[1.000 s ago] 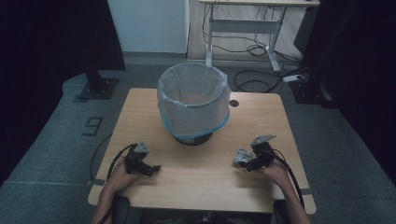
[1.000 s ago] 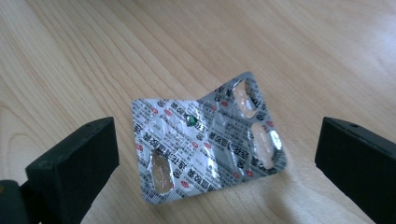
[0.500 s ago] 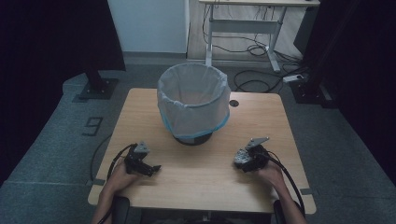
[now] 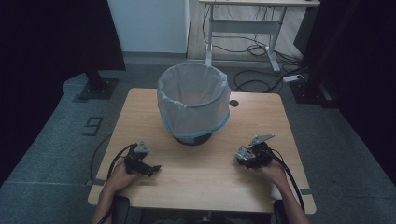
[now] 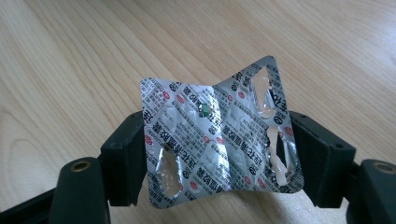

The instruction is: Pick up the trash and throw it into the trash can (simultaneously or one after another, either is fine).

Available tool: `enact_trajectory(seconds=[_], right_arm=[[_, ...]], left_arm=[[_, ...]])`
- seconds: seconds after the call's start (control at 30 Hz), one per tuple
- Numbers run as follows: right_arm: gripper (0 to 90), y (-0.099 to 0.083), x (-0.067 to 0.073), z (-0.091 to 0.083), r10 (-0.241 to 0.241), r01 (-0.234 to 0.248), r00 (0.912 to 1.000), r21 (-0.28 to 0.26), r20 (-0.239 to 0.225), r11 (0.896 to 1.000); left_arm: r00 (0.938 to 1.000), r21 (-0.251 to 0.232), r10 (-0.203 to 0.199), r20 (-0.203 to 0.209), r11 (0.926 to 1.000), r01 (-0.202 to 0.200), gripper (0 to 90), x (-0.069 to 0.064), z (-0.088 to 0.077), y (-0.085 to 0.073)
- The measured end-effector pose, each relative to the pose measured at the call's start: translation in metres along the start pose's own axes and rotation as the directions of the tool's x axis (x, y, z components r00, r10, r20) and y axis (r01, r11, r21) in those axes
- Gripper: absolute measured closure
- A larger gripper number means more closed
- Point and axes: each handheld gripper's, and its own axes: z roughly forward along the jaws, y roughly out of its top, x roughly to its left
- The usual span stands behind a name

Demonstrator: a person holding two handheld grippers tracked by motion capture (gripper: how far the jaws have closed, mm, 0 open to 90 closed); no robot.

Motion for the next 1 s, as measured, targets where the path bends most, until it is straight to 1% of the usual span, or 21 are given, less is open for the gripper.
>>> enact_trajectory(seconds=[0.03,0.1,0.27,0.37,0.57,0.9,1.0], right_arm=[[27.5,0.001,-0.001,-0.002,-0.001,0.001,1.0000,-0.003,-0.002,1.000],[27.7,0.004,-0.001,-0.007,0.014,-0.014,0.9999,-0.010,-0.008,1.000],[28.1,0.013,-0.001,-0.017,0.010,-0.010,0.9999,-0.003,-0.012,1.000],[28.3,0.019,-0.001,-0.023,0.005,-0.005,0.9998,-0.009,-0.021,1.000],[28.3,0.034,0.000,-0.034,0.003,-0.004,0.9994,-0.012,-0.035,1.000],[28.6,0.060,-0.001,-0.049,-0.007,0.007,0.9992,-0.011,-0.039,1.000],[28.8,0.068,-0.001,-0.053,-0.003,0.002,0.9989,-0.017,-0.047,1.000]], left_arm=[[1.0000,0.000,0.002,0.000,1.0000,-0.002,0.0,0.000,0.000,0.000],[1.0000,-0.002,0.000,0.000,1.0000,0.000,0.0,0.000,0.000,0.000],[1.0000,-0.002,0.000,0.000,1.0000,0.000,0.0,0.000,0.000,0.000],[1.0000,-0.001,0.001,0.000,1.0000,-0.001,0.0,0.000,0.000,0.000],[1.0000,-0.001,0.000,0.000,1.0000,0.000,0.0,0.000,0.000,0.000],[1.0000,0.000,0.000,0.000,1.0000,0.000,0.0,0.000,0.000,0.000],[1.0000,0.000,0.000,0.000,1.0000,0.000,0.0,0.000,0.000,0.000]])
